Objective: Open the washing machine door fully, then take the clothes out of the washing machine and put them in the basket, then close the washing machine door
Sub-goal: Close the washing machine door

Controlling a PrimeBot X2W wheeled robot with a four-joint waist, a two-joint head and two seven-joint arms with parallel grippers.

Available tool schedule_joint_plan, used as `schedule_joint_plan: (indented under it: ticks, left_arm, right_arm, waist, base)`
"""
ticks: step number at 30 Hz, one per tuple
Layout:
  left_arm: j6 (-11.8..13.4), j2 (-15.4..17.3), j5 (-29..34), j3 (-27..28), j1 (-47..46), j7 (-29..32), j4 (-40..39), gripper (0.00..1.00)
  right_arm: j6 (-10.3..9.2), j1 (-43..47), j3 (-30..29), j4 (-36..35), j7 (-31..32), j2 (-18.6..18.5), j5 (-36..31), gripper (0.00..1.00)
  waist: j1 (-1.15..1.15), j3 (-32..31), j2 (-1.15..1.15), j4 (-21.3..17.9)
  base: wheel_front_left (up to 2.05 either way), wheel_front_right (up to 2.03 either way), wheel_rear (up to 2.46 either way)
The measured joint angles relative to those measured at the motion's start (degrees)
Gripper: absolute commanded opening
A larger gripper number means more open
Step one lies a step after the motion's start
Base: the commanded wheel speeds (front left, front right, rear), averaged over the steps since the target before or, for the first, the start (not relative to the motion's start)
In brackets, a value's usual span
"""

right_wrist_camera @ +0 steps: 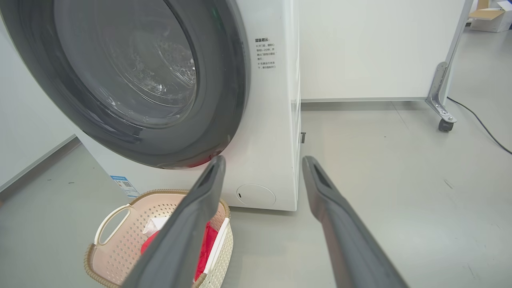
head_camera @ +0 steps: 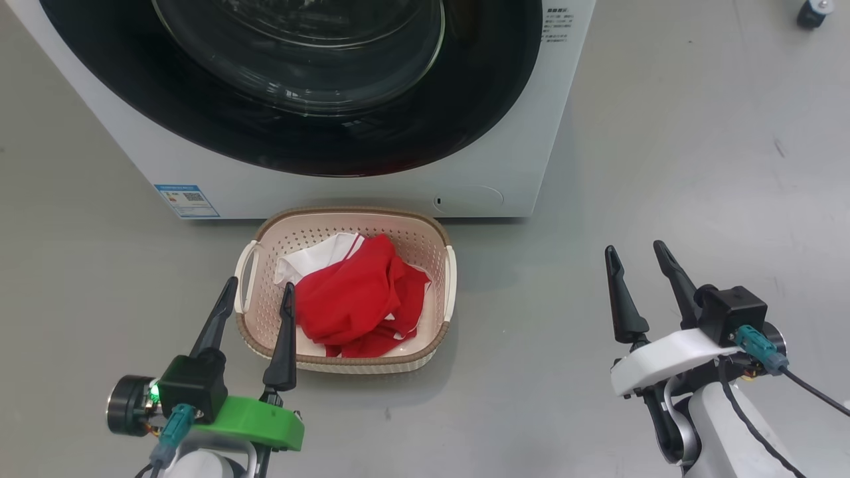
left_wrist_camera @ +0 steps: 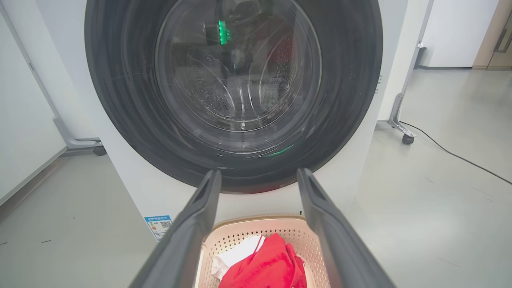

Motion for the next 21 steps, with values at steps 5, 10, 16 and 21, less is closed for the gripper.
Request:
schedule_joint_plan:
  ticks: [5,10,16,21]
  left_arm:
    - [-0.02,0.33,0.11,-0.13,0.87,0.00,0.29,1.00]
    - [-0.10,0.37,0.46,-0.33,1.53,0.02,0.81,1.00]
    - [-0.10,0.49,0.46,-0.35,2.90,0.27,1.53,1.00]
    - [-0.10,0.75,0.46,-0.36,3.75,0.33,1.56,1.00]
  right_arm:
    - [-0.43,1.97,-0.02,-2.19,0.00,0.21,-0.42,1.00]
    - [-0.99,4.54,-0.02,-3.79,0.00,0.51,-0.83,1.00]
    - [-1.92,7.44,-0.05,-5.20,0.00,0.87,-1.00,1.00]
    - [-2.44,9.28,-0.23,-6.32,0.00,0.99,-1.44,1.00]
  waist:
    - [0.00,-0.97,0.00,-0.84]
    - [0.00,-2.13,0.00,-1.35]
    - [0.00,-3.64,0.00,-1.66]
    - [0.00,-4.83,0.00,-1.76]
  base:
    - [0.00,0.00,0.00]
    - [0.00,0.00,0.00]
    - [0.00,0.00,0.00]
    - [0.00,0.00,0.00]
